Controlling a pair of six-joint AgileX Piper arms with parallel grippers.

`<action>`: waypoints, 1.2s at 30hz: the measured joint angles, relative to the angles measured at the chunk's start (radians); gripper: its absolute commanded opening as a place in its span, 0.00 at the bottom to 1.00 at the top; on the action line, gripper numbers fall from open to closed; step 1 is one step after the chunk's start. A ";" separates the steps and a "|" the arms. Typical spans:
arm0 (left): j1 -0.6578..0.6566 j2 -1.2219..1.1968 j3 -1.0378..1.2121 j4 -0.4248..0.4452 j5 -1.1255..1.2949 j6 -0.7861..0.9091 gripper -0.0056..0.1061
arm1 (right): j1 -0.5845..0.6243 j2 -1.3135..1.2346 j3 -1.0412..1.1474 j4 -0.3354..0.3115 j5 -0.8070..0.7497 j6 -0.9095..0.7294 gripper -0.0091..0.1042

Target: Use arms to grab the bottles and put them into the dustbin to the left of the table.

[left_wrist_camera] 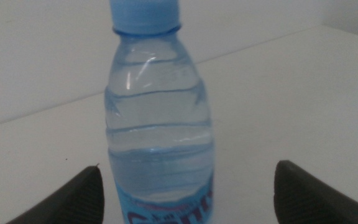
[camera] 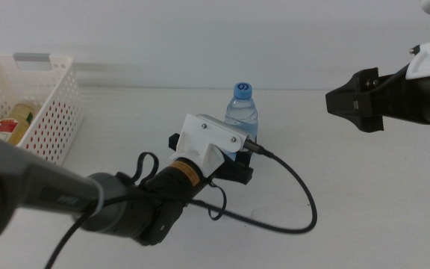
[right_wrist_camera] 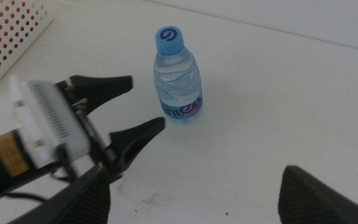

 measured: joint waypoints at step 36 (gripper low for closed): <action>0.049 0.366 -0.383 -0.075 -0.002 0.050 0.63 | 0.000 0.000 0.000 0.000 0.002 0.000 0.87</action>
